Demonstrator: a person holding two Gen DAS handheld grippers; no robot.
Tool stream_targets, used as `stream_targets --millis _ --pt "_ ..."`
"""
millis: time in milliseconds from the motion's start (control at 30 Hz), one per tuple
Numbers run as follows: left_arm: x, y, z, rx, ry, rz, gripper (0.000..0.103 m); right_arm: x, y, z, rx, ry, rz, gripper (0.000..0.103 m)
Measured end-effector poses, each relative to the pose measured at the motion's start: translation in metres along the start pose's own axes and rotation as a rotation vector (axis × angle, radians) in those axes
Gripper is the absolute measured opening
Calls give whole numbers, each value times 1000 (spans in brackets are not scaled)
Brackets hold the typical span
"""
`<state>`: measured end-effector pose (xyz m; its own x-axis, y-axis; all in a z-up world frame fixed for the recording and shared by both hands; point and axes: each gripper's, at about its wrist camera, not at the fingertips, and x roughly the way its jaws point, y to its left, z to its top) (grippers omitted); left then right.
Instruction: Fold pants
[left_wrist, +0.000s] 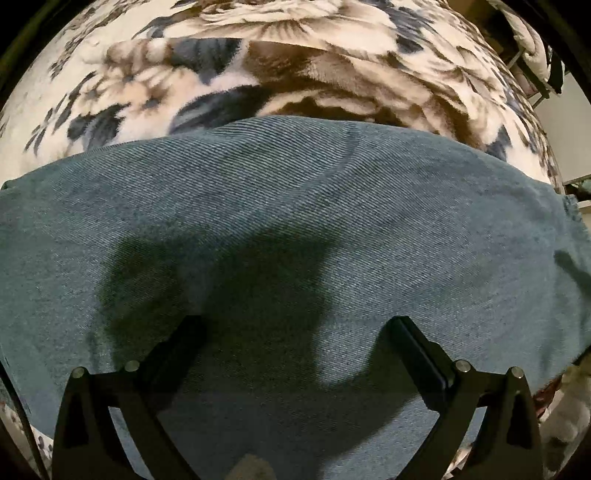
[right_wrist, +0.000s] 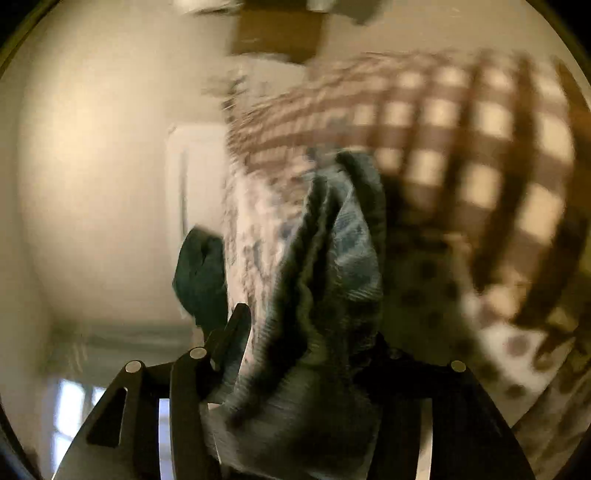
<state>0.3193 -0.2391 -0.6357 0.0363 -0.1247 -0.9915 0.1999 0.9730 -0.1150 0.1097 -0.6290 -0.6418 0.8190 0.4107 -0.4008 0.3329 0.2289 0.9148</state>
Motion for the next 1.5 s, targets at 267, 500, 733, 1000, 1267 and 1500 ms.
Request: stream_targets --millis 267,500,733,1000,1267,1500 --pt "-6 -6 -3 -8 14 7 103 23 -30 -29 44 55 -152 62" --pt "-1 -6 -2 -10 3 22 103 40 -29 14 93 -78 -230 9" --pt "-15 7 -3 -102 3 -72 103 48 30 5 -51 -116 -344 7" --pt "-53 76 -31 -255 -45 -86 103 59 129 -39 -249 -29 -326 7" --pt "-95 189 -90 -342 -110 -31 103 197 205 -180 -475 171 -327 7" --pt "-116 278 -136 -441 -142 4 103 312 191 -344 -772 444 -520 20"
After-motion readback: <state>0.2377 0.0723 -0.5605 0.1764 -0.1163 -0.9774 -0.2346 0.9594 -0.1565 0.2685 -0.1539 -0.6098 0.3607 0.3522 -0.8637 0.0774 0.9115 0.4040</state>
